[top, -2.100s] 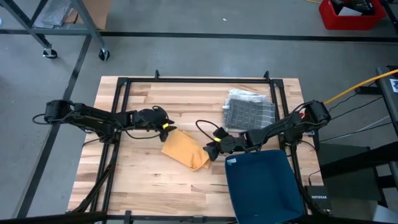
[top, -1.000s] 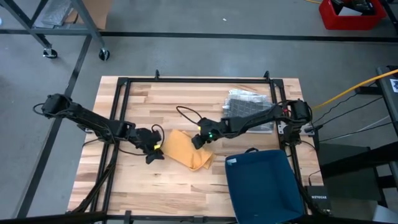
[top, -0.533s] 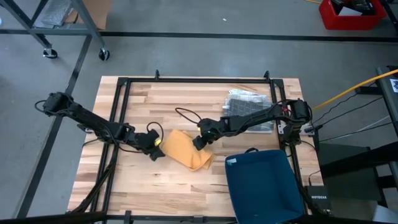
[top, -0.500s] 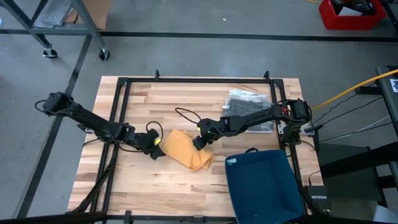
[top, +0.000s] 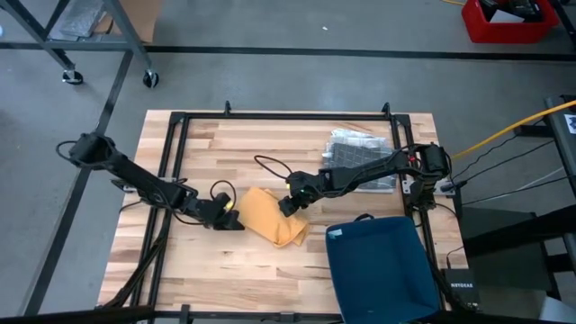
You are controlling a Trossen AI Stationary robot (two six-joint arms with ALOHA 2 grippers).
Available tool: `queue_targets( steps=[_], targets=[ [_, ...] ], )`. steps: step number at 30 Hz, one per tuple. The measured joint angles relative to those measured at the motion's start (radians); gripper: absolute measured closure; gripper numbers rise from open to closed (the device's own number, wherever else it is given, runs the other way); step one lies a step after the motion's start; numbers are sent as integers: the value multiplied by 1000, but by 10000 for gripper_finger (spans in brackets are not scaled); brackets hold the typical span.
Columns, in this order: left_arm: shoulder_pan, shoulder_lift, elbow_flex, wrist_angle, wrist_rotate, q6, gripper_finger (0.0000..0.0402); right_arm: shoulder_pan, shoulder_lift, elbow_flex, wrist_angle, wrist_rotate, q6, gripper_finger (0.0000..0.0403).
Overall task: Fold towel
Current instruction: Stack the yellow towel on top of the gray towel
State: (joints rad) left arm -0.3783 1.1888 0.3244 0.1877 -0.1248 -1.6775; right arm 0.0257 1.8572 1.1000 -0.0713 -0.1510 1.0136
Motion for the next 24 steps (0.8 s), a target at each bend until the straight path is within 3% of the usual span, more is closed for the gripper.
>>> queue_targets(
  steps=[12, 19, 24],
  targets=[
    [48, 270, 2, 290, -9, -50, 242, -8, 14, 0, -10, 2, -52, 237],
    [130, 320, 3, 407, -24, 35, 242, -15, 62, 0, 21, -41, -15, 237],
    [182, 321, 3, 405, -41, 87, 242, -12, 96, 15, 30, -115, -12, 237]
  ],
)
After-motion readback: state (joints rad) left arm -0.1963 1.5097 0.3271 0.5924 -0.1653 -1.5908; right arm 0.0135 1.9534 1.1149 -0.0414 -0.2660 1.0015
